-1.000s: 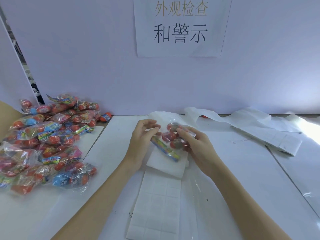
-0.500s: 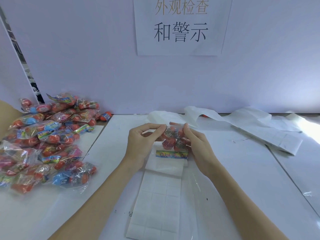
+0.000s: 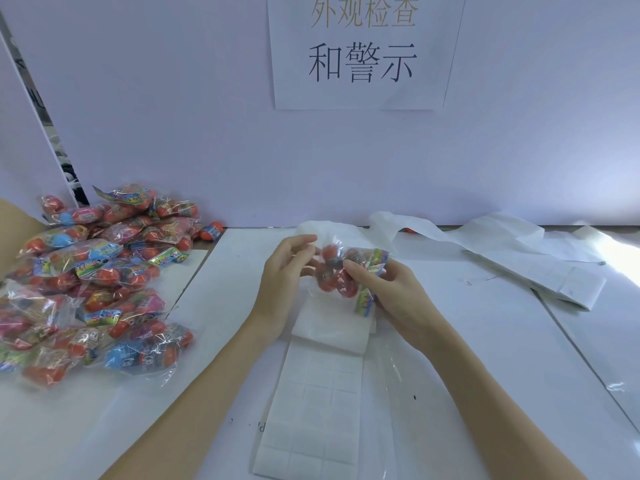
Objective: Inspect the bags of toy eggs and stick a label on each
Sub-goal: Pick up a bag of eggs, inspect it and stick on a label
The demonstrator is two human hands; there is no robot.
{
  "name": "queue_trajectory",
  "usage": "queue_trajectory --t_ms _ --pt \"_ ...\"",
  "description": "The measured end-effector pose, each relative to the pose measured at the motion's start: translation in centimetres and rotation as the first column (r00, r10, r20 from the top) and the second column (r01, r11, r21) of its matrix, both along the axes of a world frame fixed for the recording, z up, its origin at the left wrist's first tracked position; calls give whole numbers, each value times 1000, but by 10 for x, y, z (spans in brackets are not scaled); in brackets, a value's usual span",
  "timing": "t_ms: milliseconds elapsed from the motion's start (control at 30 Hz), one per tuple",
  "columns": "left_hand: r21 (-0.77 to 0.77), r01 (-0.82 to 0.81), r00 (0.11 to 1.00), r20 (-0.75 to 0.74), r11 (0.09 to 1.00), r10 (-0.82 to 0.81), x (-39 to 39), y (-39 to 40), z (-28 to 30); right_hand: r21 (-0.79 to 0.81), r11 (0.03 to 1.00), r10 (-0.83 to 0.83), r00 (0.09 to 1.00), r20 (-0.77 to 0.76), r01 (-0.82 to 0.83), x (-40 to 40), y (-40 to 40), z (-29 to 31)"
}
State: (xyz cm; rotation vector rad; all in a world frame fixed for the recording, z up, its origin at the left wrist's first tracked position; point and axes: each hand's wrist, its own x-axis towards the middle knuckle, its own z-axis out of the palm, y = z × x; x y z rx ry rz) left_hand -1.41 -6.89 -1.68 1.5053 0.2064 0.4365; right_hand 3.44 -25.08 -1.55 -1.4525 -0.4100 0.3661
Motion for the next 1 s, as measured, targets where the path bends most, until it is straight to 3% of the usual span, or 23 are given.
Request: queue_trajectory --t_ms 67,133,233,433,467,533,600,633,700,833,933,1000 --pt "-56 75 997 -7 996 -75 0 1 1 -37 999 12 1000 1 -12 -1 -1 1" --pt "-4 84 996 -4 996 -84 0 1 0 -64 998 -3 999 -44 1 -3 0 3" --pt "26 42 999 21 999 -42 -1 1 0 -75 995 -71 987 -141 60 -6 2 8" --pt "23 -34 997 75 999 32 -2 -7 3 -47 993 -115 976 -185 108 -7 4 8" --pt "48 -38 994 101 998 33 -2 -8 3 -58 989 -141 979 -148 134 -8 5 7" --pt "127 -54 985 167 990 32 -3 -9 3 -151 955 -248 966 71 256 -6 6 5" --pt "210 -100 977 207 973 56 -3 -5 3 -253 880 -311 890 334 402 -3 4 3" --pt "236 -111 974 221 965 58 -3 -2 3 -253 868 -314 867 388 427 -1 2 3" --pt "253 -72 970 242 965 9 -5 2 3 -167 925 -278 906 319 342 -1 0 5" --pt "247 70 970 211 966 -125 -8 -1 4 50 987 -152 988 -8 152 -6 0 14" --pt "313 173 965 136 934 -224 -7 -3 3 168 970 -168 984 -66 177 -3 -5 14" --pt "239 211 964 111 948 -242 -7 -5 4 162 961 -217 974 -62 225 -2 -8 14"
